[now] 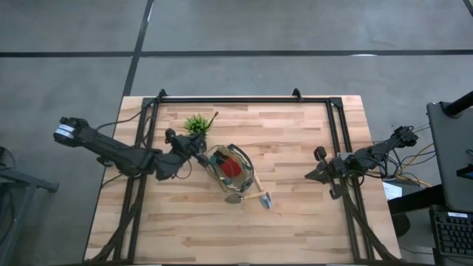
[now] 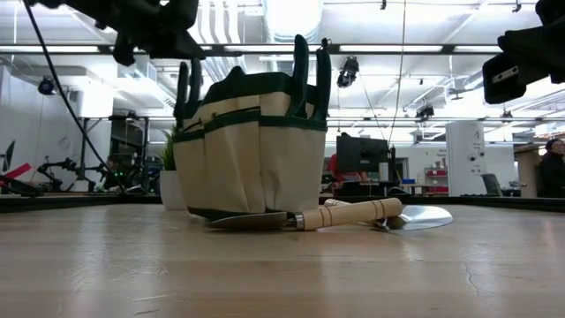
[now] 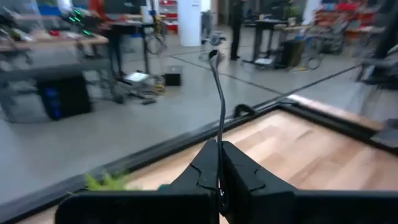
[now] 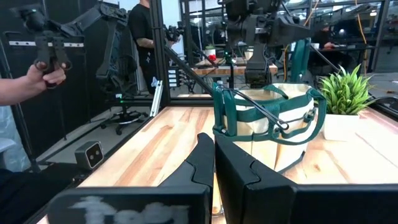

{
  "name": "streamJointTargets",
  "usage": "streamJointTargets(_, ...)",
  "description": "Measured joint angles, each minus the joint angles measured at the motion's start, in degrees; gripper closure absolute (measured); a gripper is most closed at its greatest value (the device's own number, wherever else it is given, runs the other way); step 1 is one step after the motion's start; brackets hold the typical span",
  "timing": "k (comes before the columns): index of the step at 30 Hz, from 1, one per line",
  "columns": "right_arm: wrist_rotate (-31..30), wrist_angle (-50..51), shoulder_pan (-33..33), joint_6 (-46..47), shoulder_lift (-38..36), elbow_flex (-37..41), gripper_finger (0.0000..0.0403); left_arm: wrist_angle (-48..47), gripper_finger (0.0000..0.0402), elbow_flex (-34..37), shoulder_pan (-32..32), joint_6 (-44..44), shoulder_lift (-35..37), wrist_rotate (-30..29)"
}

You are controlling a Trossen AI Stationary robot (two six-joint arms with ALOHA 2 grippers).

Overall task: Pick & Place Garden tools in Gardening bag
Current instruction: Put the green shear scissors into the gardening bag

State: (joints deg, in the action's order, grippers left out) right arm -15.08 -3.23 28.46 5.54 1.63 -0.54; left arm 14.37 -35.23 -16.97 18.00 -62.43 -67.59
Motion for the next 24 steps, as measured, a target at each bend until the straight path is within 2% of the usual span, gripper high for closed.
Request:
streamJointTargets(3, 0.0, 0.0, 0.0, 0.0, 0.0, 0.0, 0.0394, 5.4, 0.0394, 2.0, 0.2, 0.4, 0.0, 5.3)
streamJointTargets(7, 0.0, 0.0, 0.0, 0.0, 0.0, 0.0, 0.0394, 9.9, 0.0396, 3.8, -0.4, 4.2, 0.0, 9.2)
streamJointTargets(16, 0.0, 0.0, 0.0, 0.0, 0.0, 0.0, 0.0394, 10.7, 0.0396, 3.2, -4.0, 10.9, 0.0, 16.1)
streamJointTargets(24, 0.0, 0.0, 0.0, 0.0, 0.0, 0.0, 0.0394, 10.5, 0.0395, 3.2, -7.2, 17.9, 0.0, 19.1)
